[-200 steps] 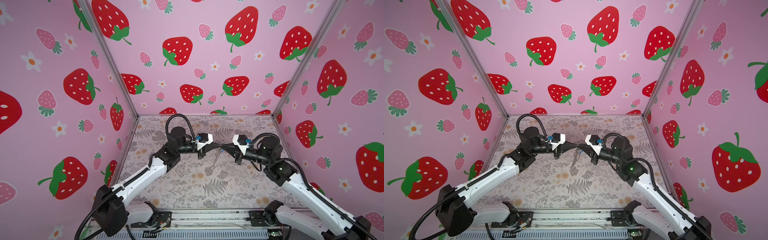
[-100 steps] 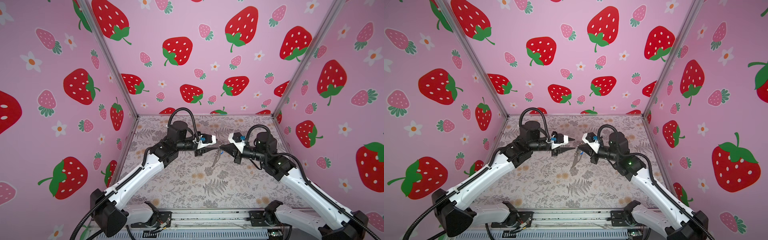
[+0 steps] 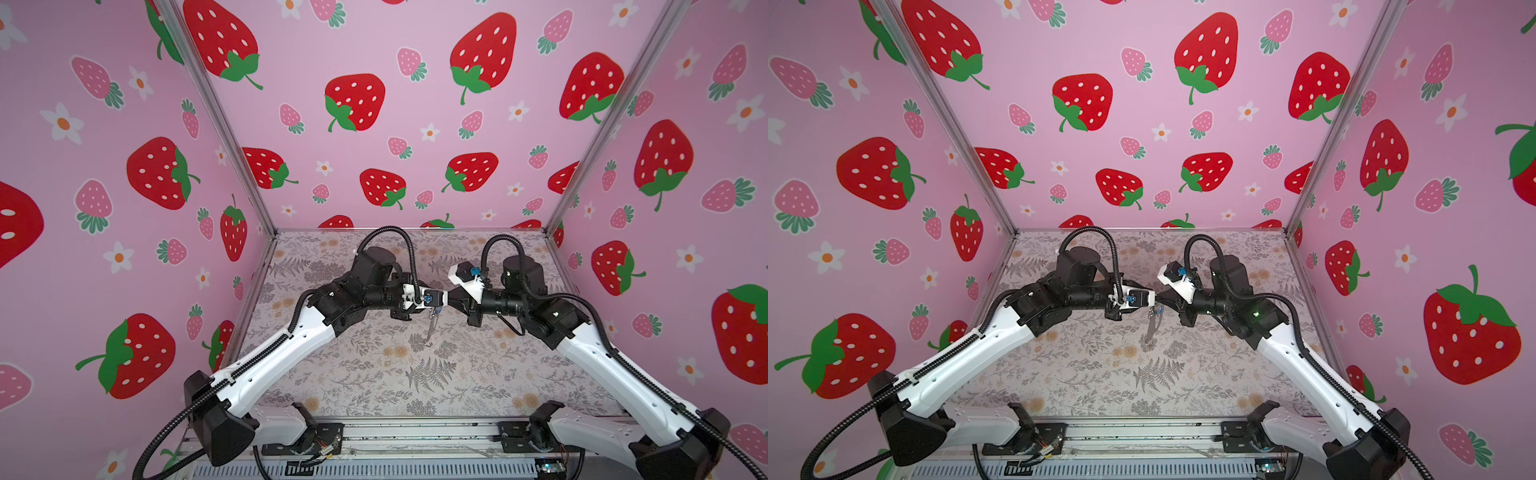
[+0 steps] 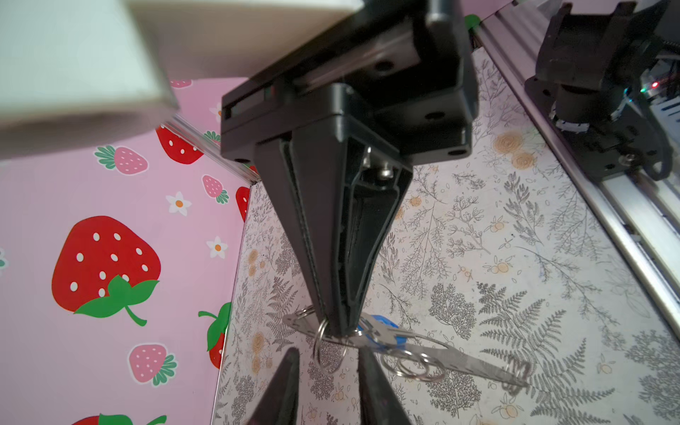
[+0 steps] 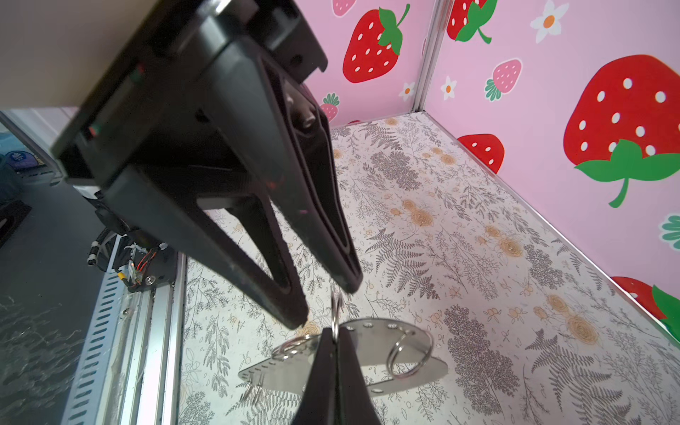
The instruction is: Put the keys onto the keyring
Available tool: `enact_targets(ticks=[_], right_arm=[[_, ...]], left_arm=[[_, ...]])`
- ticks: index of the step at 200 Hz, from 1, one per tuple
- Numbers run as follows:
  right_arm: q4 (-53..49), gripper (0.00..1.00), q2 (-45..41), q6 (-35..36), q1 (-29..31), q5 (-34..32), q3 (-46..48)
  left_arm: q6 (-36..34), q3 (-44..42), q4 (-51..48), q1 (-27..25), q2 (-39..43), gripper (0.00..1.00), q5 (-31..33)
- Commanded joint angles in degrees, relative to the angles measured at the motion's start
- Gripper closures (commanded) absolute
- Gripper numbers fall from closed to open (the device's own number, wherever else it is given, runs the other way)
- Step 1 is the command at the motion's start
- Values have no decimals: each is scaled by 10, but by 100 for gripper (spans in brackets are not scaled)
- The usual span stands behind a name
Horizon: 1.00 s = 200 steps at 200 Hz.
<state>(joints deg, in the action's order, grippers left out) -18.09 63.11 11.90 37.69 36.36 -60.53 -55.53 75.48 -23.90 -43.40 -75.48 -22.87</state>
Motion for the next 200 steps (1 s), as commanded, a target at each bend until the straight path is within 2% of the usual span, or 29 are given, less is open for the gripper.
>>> enact_targets(ticks=[1, 38, 129, 200], right_arm=[[-6, 100, -1, 13, -3, 21, -17], [-6, 100, -1, 20, -3, 23, -18], [-19, 100, 6, 37, -3, 31, -27], [13, 100, -18, 92, -3, -7, -15]], left_arm=[[-18, 31, -12, -6, -2, 72, 17], [-19, 42, -24, -11, -13, 81, 13], [-35, 72, -66, -16, -46, 82, 9], [-45, 89, -101, -16, -65, 80, -1]])
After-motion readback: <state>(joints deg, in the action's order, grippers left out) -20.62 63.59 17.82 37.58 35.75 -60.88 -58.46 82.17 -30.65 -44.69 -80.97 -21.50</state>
